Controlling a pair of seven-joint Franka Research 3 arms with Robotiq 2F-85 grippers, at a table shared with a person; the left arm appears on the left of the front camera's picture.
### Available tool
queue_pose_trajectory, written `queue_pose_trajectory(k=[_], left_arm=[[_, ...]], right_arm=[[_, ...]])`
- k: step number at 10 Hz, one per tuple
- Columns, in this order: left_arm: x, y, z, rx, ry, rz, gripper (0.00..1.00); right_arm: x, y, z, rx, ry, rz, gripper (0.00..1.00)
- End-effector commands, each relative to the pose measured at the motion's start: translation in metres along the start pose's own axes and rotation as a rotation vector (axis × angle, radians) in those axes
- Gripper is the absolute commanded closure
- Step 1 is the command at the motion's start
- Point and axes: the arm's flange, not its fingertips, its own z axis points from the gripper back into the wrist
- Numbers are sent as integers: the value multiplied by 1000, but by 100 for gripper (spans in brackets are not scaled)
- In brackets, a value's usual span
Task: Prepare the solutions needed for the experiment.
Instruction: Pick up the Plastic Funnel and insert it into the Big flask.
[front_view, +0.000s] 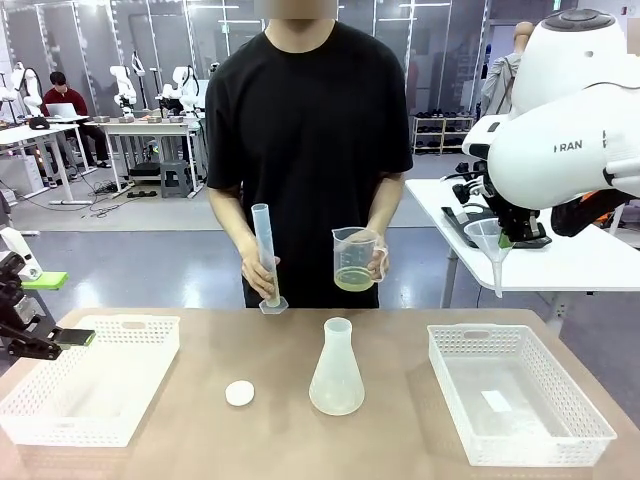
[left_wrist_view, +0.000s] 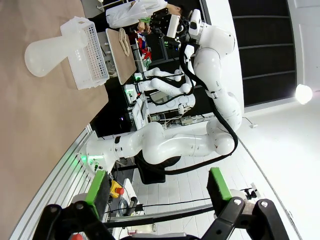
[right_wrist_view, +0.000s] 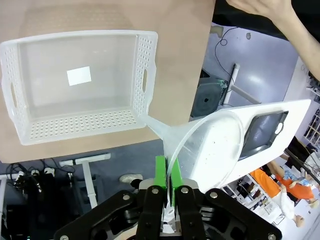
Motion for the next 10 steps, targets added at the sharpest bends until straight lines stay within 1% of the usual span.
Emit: queue_pose_trajectory(k=[1,2,3,5,7,10], left_arm=[[0,-3,-1,-3,1,-6,0],[0,-3,-1,-3,1,-6,0],[0,-3,-1,-3,1,-6,0],[0,-3,-1,-3,1,-6,0],[0,-3,-1,-3,1,-6,0],[0,-3,-1,-3,1,-6,0]], right_arm=[[-1,-3,0,7,-2,5,100],[0,0,0,0,0,0,96],[24,4,8,-50,-79,60,96],[69,12,34,-163,-150,138,96],[114,21,54,-228,-274,294,96],[164,37,69,-243,-388,486,96]])
